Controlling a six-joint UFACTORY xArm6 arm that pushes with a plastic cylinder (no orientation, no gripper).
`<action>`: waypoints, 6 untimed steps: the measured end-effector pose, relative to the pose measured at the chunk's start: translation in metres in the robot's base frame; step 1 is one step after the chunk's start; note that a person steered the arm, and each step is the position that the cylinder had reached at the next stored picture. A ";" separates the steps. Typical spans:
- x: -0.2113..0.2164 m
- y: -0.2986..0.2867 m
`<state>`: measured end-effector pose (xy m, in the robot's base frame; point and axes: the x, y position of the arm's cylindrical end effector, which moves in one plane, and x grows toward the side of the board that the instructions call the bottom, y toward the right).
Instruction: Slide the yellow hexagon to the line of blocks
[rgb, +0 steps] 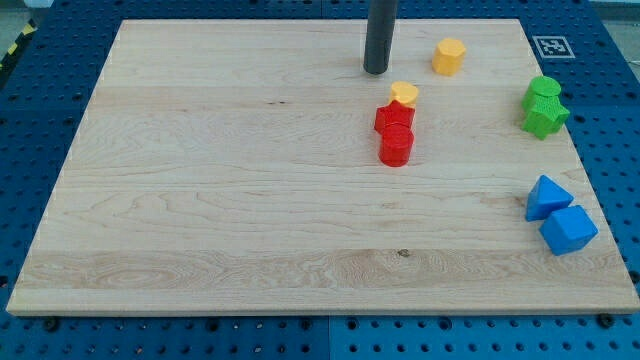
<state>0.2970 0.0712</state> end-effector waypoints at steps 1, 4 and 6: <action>0.000 0.000; -0.077 0.028; -0.078 0.098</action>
<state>0.2188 0.1689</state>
